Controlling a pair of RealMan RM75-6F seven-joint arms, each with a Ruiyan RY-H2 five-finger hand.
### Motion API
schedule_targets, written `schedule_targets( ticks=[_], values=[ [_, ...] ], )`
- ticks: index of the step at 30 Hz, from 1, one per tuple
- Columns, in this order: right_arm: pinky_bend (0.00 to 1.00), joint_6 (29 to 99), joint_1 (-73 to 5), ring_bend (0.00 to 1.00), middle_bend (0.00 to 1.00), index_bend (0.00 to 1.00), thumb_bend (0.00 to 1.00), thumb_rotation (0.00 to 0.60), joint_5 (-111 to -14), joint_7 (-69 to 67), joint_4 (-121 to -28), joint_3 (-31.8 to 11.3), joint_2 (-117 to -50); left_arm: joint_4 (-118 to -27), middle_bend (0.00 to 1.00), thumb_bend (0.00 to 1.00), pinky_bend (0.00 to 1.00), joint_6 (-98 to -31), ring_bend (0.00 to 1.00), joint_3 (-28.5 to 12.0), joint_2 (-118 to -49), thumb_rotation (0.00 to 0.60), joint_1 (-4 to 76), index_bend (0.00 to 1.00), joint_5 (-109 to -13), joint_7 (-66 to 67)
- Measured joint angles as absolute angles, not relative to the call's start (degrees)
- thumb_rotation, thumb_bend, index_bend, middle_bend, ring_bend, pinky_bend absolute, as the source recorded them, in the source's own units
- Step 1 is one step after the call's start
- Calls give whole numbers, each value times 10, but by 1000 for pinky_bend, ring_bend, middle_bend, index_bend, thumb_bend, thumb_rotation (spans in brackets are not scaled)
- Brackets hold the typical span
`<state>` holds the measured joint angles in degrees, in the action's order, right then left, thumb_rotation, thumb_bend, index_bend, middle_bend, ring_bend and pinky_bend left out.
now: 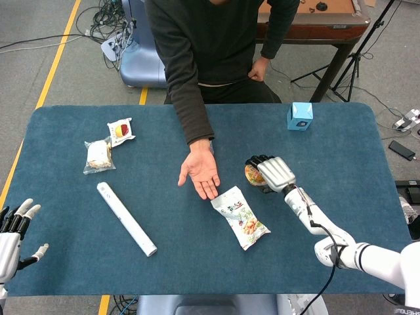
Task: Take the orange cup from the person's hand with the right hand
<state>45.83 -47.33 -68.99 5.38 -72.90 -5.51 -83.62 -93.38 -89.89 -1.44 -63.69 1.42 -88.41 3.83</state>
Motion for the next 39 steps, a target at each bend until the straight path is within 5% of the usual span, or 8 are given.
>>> schedule_targets(
  ticks=[6,10,15,25,32,39],
  values=[
    [258,435,-476,49,157,172,516,600,-688,62,-686,-52,-866,-934,75,211,17,-900,89,-17,-635,600,15,144,-882,39],
    [114,409,-479,0,9,1,265,600,-675,77,-684,-49,-867,-933,75,210,18,-900,89,-17,-635,600,14,144,-881,38],
    [60,413,-475,0,0,0,127,600,-668,90,-715,-50,-850,-931,75,211,18,-898,89,-17,-636,600,14,144,-879,37],
    [65,541,-411,0,0,0,124,600,-695,111,-852,-46,-751,-927,75,210,17,-894,89,-20,-636,600,17,144,-874,34],
    [156,669,-322,9,100,5,169,600,-725,123,-926,-28,-675,-928,75,210,17,-888,89,-23,-635,600,21,144,-871,35],
    [222,790,-217,89,182,117,185,600,-761,118,-964,2,-630,-930,75,210,17,-882,89,-24,-638,600,27,144,-871,41]
  ],
)
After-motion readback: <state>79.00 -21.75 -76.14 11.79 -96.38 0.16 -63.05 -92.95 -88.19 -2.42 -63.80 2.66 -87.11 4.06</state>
